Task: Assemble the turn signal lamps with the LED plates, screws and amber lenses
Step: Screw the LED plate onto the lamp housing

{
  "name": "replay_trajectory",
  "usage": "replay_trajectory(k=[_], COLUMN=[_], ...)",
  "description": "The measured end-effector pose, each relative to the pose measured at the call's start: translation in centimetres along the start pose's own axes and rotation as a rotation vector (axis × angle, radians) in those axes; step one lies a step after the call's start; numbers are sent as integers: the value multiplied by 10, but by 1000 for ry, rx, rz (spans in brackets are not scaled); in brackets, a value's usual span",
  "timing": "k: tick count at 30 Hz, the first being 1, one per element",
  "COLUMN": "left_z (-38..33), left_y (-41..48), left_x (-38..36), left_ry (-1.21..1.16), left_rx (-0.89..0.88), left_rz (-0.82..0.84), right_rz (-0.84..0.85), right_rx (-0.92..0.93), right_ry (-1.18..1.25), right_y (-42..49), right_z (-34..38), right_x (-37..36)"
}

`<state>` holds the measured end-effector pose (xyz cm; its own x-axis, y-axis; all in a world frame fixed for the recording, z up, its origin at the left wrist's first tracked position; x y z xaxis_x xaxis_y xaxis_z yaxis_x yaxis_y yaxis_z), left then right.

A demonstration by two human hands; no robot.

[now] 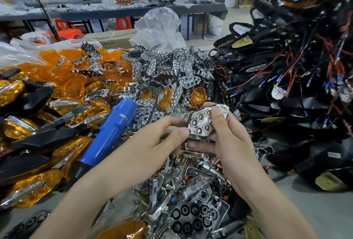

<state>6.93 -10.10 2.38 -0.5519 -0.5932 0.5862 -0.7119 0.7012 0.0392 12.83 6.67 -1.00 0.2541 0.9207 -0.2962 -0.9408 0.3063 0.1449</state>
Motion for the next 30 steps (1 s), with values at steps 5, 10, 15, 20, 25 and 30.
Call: replay_trajectory(k=[5, 10, 15, 20, 25, 30], left_z=[4, 7, 11, 15, 15, 11], left_y=[-2, 0, 3, 2, 2, 2], left_x=[9, 13, 17, 21, 24, 24], left_ry=[182, 176, 172, 164, 160, 128], left_rx=[-26, -59, -33, -27, -17, -20], left_rz=[-48, -192, -263, -234, -275, -300], right_rz=[-44, -53, -17, -17, -9, 30], right_rx=[17, 68, 84, 83, 77, 78], right_ry=[212, 239, 235, 227, 246, 144], right_y=[4, 7, 7, 6, 6, 5], right_z=[3, 8, 7, 7, 5, 3], right_x=[4, 6, 6, 6, 5, 6])
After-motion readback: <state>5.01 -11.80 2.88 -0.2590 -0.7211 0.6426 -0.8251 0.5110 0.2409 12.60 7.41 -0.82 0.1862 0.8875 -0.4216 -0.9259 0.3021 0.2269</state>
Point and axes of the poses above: each hand's wrist, its own y-axis towards the middle knuckle, its own x-axis out of the back of the hand, z = x × y, the point moved 2 cm from there along y, towards the middle knuckle, and after that the axes turned 1 degree about y, right-handed, at the moved point
